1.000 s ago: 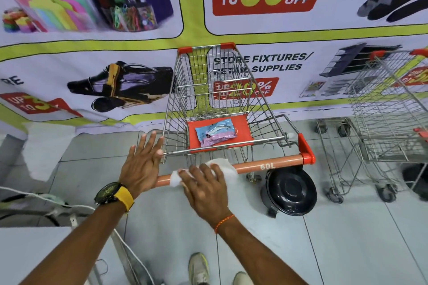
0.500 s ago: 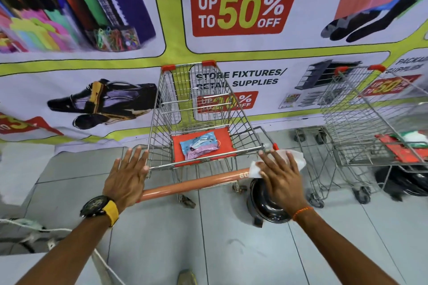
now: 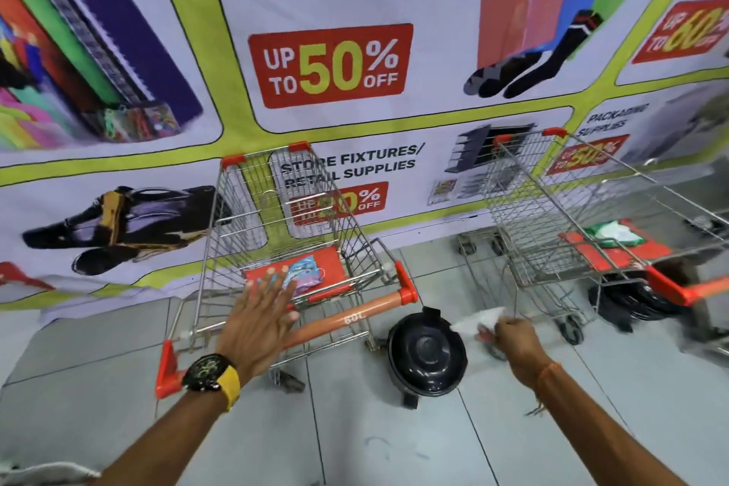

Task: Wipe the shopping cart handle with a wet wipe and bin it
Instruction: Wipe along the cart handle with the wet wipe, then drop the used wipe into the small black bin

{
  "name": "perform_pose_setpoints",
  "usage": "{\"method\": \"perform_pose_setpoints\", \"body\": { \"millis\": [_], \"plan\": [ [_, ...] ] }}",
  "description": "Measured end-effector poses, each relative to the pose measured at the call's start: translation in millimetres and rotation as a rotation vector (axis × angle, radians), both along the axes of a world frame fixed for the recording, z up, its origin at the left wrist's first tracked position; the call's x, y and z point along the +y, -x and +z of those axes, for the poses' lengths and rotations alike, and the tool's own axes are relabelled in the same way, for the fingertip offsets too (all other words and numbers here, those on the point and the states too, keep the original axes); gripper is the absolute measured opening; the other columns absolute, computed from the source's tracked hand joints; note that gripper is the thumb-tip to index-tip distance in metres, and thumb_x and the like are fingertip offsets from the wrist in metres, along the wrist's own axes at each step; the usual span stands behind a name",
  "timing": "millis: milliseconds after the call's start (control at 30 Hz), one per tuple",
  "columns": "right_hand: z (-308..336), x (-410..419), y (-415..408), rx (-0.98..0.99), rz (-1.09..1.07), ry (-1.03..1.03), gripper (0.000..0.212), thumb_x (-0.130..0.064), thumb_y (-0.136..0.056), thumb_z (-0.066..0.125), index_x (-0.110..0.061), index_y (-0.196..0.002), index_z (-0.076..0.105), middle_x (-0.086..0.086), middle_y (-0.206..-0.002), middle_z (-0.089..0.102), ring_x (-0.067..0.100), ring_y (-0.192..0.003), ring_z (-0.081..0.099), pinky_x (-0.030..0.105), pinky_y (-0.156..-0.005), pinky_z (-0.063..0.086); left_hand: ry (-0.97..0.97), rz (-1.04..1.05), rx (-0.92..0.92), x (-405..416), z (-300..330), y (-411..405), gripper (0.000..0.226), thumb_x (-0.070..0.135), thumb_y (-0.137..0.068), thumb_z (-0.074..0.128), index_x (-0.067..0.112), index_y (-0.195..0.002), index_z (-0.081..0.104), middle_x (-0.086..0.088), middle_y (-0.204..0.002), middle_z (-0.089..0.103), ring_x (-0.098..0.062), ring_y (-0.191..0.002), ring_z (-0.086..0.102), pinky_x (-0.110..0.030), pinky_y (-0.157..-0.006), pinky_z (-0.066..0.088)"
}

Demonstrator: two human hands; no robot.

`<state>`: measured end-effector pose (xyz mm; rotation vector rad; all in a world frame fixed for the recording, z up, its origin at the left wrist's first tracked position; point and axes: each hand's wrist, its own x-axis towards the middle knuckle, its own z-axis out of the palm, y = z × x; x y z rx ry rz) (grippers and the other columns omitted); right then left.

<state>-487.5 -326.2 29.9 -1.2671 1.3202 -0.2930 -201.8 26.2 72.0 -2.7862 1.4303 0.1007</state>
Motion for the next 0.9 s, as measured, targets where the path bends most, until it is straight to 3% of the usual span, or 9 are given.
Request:
{"method": "perform_pose_setpoints", "body": {
  "millis": [100,167,200,267,367,500,633,733,900],
  "plan": [
    [-12.4,-4.2,4.9,-0.187,-0.157,-0.21,0.014,-0.003,-0.098,0.059,0.008,-0.092,0.065,0.021,-0.097,0.069,0.026,-0.082,0.072,0.039,-0.075,0.065,0.028,-0.089,0.072,-61.4,5.9,19.8,0.064,0.056,-0.099,0.005,0.023,-0.154,0.005,-0.004,-0.163,0.005,-0.026,-0.15,-0.001,-0.053,-0.12,0.01],
    [-16.4,-5.5,2.9,-0.214,-0.155,-0.2,0.016,-0.006,-0.091,0.07,0.008,-0.098,0.071,0.022,-0.097,0.076,0.029,-0.084,0.076,0.048,-0.09,0.061,0.052,-0.154,0.11,-95.3,7.7,31.3,0.064,0.057,-0.099,0.004,0.024,-0.154,0.002,-0.003,-0.163,0.0,-0.024,-0.15,-0.008,-0.053,-0.121,0.007],
    [-18.1,-6.5,2.0,-0.211,-0.154,-0.18,0.018,-0.004,-0.089,0.072,0.009,-0.101,0.071,0.025,-0.099,0.076,0.03,-0.084,0.077,0.047,-0.09,0.061,0.049,-0.185,0.124,-111.4,6.8,36.8,0.064,0.057,-0.098,0.004,0.025,-0.154,0.0,-0.002,-0.163,-0.003,-0.023,-0.149,-0.012,-0.051,-0.121,0.004],
    [-16.8,-6.6,1.6,-0.179,-0.161,-0.151,0.019,0.001,-0.089,0.07,0.01,-0.106,0.07,0.026,-0.104,0.074,0.031,-0.084,0.074,0.034,-0.073,0.065,0.06,-0.241,0.153,-141.1,7.3,46.8,0.067,0.059,-0.096,0.001,0.025,-0.154,0.002,-0.002,-0.163,-0.004,-0.023,-0.149,-0.013,-0.047,-0.12,-0.004],
    [-11.8,-3.9,1.2,-0.065,-0.115,-0.026,0.021,0.005,-0.088,0.064,-0.002,-0.106,0.072,0.022,-0.102,0.074,0.021,-0.078,0.066,0.022,-0.055,0.052,0.08,-0.3,0.191,-177.9,11.7,60.2,0.074,0.062,-0.093,-0.005,0.022,-0.154,0.007,-0.001,-0.161,-0.005,-0.023,-0.149,-0.011,-0.045,-0.121,-0.006],
    [-10.8,-5.7,1.0,0.003,-0.068,0.146,0.039,0.014,-0.084,0.054,-0.018,-0.091,0.075,0.003,-0.087,0.07,0.014,-0.073,0.061,0.022,-0.059,0.048,0.049,-0.35,0.213,-214.5,4.5,64.3,0.069,0.058,-0.095,0.001,0.022,-0.154,0.005,-0.001,-0.162,-0.005,-0.022,-0.148,-0.012,-0.05,-0.122,0.0],
    [-19.6,-6.7,4.5,0.011,-0.143,0.124,0.027,0.004,-0.085,0.068,-0.016,-0.07,0.077,-0.002,-0.075,0.073,0.019,-0.072,0.068,0.033,-0.064,0.061,-0.002,-0.405,0.208,-238.9,-10.8,56.6,0.065,0.055,-0.098,0.007,0.022,-0.154,0.001,-0.003,-0.162,-0.006,-0.023,-0.149,-0.012,-0.049,-0.122,0.001],
    [-30.5,-5.3,9.1,0.01,-0.2,0.03,0.023,-0.003,-0.083,0.069,-0.02,-0.075,0.082,0.0,-0.085,0.081,0.024,-0.085,0.076,0.042,-0.082,0.063,-0.013,-0.433,0.205,-250.1,-14.6,53.2,0.068,0.058,-0.095,0.0,0.023,-0.154,0.0,-0.002,-0.162,-0.008,-0.023,-0.149,-0.011,-0.049,-0.122,0.002],
    [-30.7,-3.5,13.3,0.048,-0.202,-0.005,0.008,-0.002,-0.078,0.078,-0.01,-0.076,0.08,0.01,-0.091,0.081,0.023,-0.087,0.072,0.031,-0.079,0.055,0.029,-0.44,0.253,-255.4,-22.0,50.0,0.073,0.064,-0.094,0.003,0.023,-0.154,0.011,-0.002,-0.163,0.003,-0.022,-0.15,-0.004,-0.05,-0.122,0.009]
  ]
}}
